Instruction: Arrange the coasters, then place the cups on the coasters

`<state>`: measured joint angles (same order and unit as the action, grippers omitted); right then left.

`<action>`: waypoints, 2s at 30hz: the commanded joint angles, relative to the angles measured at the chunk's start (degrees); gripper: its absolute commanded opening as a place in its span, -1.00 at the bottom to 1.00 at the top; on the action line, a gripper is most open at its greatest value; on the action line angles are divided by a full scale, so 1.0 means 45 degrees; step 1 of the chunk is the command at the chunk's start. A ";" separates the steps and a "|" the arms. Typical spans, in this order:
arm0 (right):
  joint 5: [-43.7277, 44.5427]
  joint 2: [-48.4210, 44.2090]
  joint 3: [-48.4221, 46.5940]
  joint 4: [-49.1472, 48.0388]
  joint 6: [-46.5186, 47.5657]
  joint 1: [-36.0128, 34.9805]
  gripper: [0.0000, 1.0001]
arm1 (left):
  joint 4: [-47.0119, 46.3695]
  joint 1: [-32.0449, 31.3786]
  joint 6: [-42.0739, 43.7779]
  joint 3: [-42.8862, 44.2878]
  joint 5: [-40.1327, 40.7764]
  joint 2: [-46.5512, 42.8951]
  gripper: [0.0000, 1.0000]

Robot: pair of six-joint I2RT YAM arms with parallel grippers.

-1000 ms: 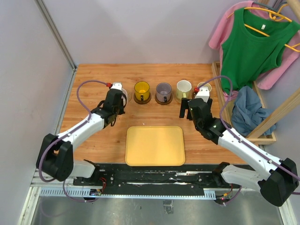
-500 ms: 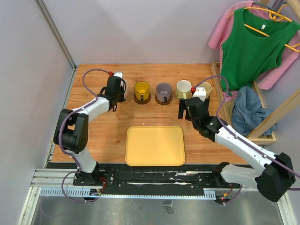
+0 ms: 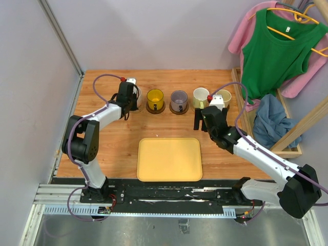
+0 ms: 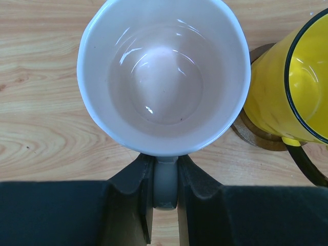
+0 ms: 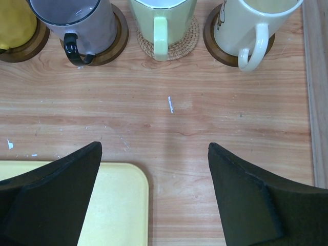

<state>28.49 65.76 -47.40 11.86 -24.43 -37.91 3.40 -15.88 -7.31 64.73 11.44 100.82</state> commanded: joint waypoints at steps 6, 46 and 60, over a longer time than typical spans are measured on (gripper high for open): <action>-0.0406 0.0338 -0.0444 -0.0086 -0.0364 0.0246 0.71 | -0.0711 0.0052 -0.0013 0.0018 0.0153 -0.0229 -0.99; -0.1596 0.0847 -0.0486 -0.0057 -0.0624 0.0280 0.72 | -0.0049 0.0052 -0.0616 -0.1312 0.0797 -0.0465 -0.99; -0.1740 0.0949 -0.0514 -0.0058 -0.0696 0.0281 0.73 | -0.0126 0.0057 -0.0765 -0.0750 0.0212 -0.0297 -0.37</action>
<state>20.97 69.52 -48.16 11.81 -26.85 -37.32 2.28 -15.88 -9.87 60.12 12.91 99.59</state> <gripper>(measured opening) 0.864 0.244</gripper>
